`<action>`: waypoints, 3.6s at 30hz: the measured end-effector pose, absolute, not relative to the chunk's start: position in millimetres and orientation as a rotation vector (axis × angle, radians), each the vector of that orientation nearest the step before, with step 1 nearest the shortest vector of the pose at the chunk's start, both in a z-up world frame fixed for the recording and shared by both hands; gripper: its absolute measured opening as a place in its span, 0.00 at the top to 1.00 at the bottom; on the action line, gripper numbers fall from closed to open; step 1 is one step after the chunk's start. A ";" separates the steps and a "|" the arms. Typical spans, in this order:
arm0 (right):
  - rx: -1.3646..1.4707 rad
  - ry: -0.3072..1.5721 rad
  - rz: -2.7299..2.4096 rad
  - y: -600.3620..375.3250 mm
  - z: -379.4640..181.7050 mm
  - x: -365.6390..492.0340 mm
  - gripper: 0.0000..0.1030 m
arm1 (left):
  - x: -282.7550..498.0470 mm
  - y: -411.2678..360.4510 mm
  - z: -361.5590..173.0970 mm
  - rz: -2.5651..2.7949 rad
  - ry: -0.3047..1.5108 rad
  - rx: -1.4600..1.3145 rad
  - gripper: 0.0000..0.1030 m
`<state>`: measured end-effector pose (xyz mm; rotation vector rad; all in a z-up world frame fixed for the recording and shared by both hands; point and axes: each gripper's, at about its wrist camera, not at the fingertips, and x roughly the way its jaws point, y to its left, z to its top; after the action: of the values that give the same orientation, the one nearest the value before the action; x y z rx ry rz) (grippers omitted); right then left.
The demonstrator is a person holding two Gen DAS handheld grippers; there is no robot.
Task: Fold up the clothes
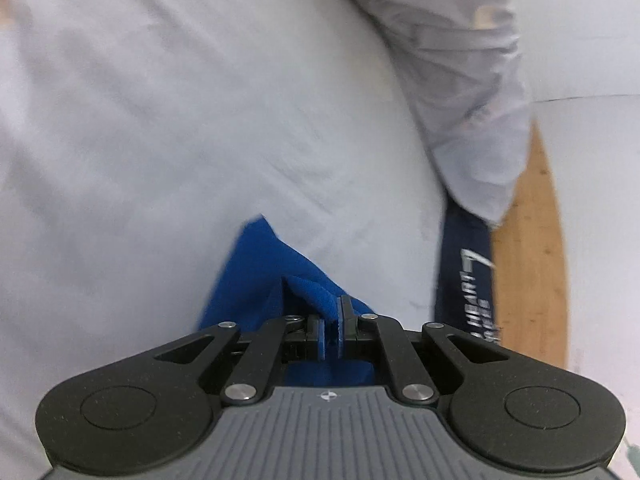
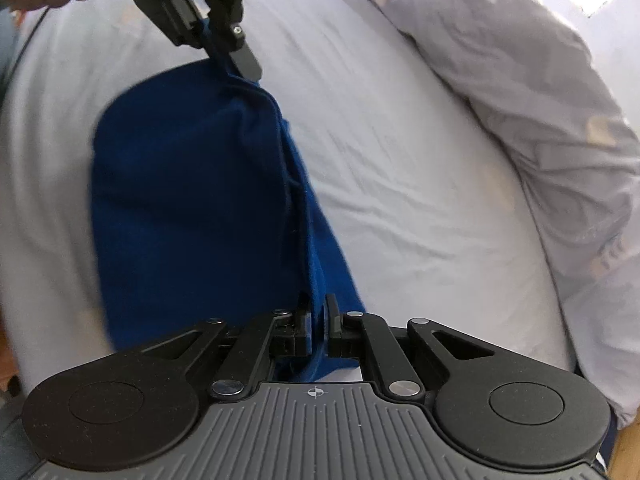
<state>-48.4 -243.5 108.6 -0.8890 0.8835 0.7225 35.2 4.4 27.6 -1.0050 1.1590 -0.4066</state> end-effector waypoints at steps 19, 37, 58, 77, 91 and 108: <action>-0.169 0.572 0.272 -291.4 115.4 -90.7 0.44 | -24.3 -8.8 58.0 -0.517 0.776 -0.726 0.08; 0.170 0.665 0.020 -297.0 24.1 -57.4 1.00 | -8.3 -115.9 26.3 -0.289 0.672 -0.192 0.52; 0.321 0.450 -0.067 -318.7 58.7 -101.1 0.62 | -39.0 -46.3 80.1 -0.107 0.574 -0.319 0.29; 0.694 0.460 -0.173 -336.9 -14.2 -42.2 0.00 | 13.1 -110.7 16.4 -0.147 0.618 -0.360 0.00; 0.429 0.387 -0.338 -359.3 33.0 -97.9 0.00 | -57.4 -28.1 47.4 -0.257 0.702 -0.182 0.00; 0.592 0.391 -0.050 -319.7 41.7 -243.1 0.00 | -88.6 -7.2 -1.7 -0.526 0.913 -0.841 0.00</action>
<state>-243.1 -319.7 41.7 0.5920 0.3911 -0.0498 -88.6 -7.2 -1.7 -0.8407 0.9128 -0.5258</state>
